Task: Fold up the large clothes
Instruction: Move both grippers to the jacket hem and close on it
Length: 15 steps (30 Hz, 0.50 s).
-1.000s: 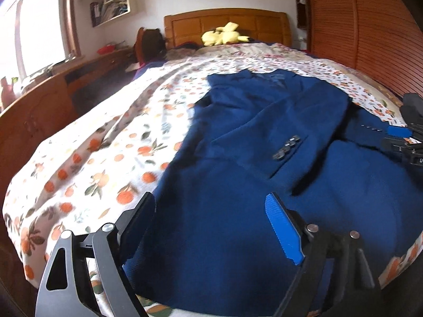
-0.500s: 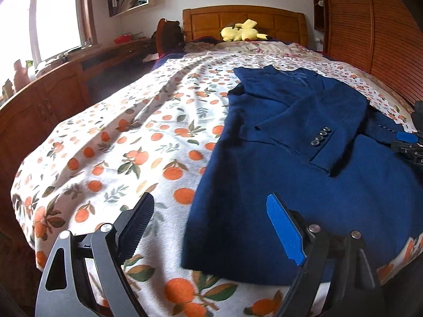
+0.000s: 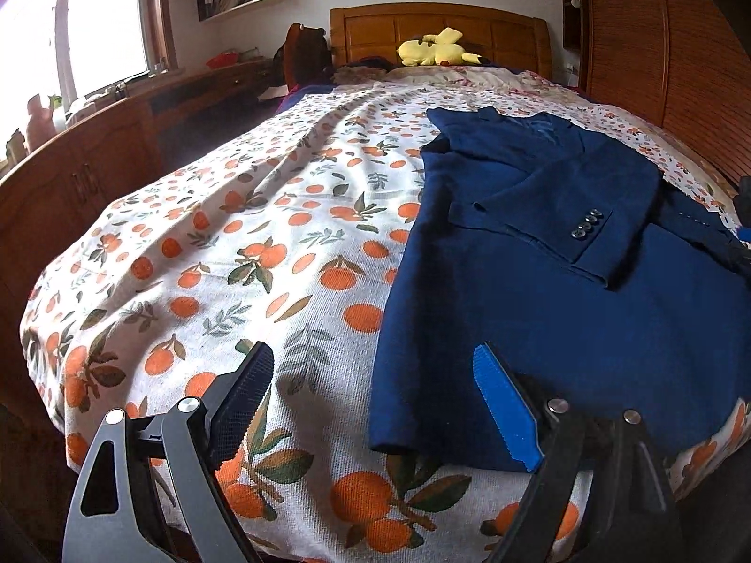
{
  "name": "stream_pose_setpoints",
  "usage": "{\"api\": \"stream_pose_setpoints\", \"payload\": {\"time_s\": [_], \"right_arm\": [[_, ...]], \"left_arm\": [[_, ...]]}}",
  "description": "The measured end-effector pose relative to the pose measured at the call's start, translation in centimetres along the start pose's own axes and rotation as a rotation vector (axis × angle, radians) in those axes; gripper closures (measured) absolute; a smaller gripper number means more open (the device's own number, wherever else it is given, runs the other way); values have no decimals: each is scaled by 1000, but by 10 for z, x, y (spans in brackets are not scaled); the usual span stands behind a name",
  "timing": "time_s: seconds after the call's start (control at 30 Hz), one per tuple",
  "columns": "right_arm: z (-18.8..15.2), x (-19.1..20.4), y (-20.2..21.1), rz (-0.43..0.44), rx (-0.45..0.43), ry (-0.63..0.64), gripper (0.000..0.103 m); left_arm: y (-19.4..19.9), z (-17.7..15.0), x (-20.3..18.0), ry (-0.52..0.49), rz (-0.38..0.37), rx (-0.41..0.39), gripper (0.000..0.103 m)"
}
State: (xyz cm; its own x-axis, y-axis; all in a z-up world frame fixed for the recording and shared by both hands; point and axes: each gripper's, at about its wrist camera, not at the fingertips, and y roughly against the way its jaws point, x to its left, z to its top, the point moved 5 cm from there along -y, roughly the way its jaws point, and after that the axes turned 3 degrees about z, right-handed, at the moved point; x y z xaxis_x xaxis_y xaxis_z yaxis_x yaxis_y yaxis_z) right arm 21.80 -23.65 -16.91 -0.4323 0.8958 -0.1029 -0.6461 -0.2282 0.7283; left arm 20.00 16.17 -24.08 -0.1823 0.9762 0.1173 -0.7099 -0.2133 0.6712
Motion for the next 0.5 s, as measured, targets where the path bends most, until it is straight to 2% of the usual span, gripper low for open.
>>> {"api": "stream_pose_setpoints", "payload": {"time_s": [0.23, 0.33, 0.5], "right_arm": [[-46, -27, 28, -18, 35, -101, 38], [-64, -27, 32, -44, 57, -103, 38], [-77, -23, 43, -25, 70, -124, 38]], "left_arm": [[-4, -5, 2, 3, -14, 8, 13], [-6, -6, 3, 10, -22, 7, 13], [-6, -7, 4, 15, -34, 5, 13]]}}
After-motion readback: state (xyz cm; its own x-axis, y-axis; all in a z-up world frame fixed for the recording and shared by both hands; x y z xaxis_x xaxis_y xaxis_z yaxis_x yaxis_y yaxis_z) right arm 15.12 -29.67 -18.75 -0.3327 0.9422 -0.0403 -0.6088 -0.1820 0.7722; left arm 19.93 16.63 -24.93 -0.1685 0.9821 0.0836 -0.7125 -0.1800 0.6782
